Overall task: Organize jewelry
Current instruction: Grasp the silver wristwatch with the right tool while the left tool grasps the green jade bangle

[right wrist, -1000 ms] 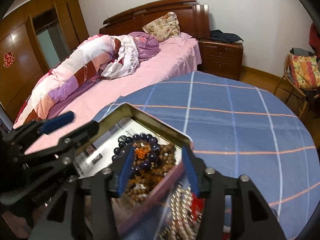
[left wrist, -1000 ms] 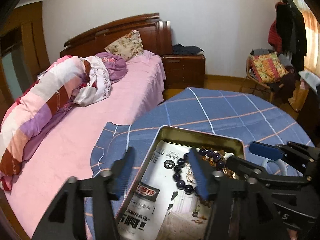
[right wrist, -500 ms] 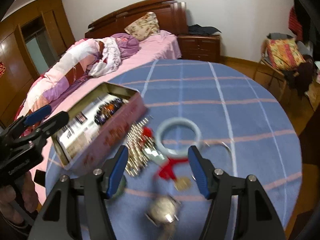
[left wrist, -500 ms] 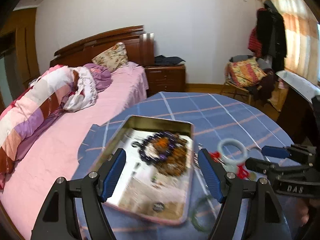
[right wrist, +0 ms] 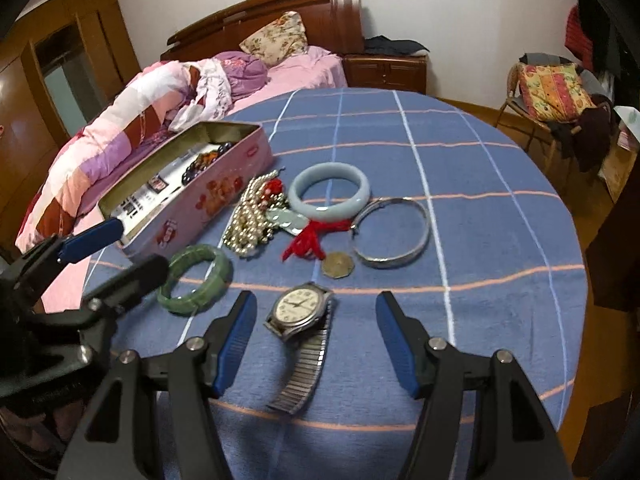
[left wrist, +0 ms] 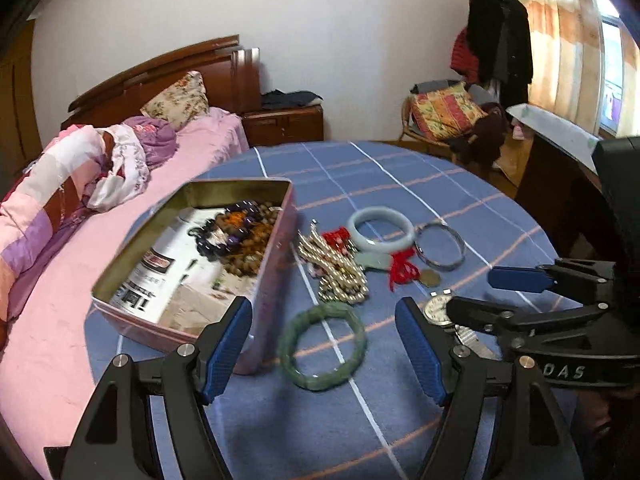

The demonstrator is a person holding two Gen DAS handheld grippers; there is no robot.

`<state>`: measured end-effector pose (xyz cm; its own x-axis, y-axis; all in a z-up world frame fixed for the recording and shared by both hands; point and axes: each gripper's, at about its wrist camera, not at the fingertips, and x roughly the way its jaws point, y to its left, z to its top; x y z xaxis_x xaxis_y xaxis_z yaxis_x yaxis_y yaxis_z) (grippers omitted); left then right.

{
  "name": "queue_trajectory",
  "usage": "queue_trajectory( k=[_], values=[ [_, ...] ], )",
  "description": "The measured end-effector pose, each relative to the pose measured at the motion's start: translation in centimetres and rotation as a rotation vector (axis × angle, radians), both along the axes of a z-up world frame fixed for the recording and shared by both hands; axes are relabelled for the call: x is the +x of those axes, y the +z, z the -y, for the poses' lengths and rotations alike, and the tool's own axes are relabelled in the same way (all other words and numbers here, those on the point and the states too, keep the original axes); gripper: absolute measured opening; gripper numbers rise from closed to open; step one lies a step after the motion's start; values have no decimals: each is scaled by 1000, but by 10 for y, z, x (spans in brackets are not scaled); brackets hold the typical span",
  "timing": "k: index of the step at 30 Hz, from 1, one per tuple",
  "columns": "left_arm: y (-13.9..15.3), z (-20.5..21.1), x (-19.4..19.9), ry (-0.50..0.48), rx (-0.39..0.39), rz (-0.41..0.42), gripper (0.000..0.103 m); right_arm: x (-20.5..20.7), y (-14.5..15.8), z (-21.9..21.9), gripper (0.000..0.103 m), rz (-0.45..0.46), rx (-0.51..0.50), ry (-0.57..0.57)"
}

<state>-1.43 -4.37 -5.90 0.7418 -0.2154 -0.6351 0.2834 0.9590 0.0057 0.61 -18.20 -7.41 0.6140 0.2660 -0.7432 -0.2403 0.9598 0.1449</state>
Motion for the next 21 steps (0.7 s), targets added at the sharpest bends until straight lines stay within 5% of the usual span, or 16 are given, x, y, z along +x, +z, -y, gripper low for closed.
queue_trajectory(
  k=[4, 9, 17, 21],
  values=[
    [-11, 0, 0, -11, -16, -46, 74, -3, -9, -1, 65, -15, -3, 7],
    [-21, 7, -1, -53, -13, -95, 50, -6, -16, -4, 60, -25, -15, 13],
    [-38, 12, 5, -98, -30, -203, 37, -1, -23, -9, 54, -36, -30, 25],
    [-40, 11, 6, -103, -37, -223, 14, -1, -23, -11, 48, -24, -39, 39]
  ],
)
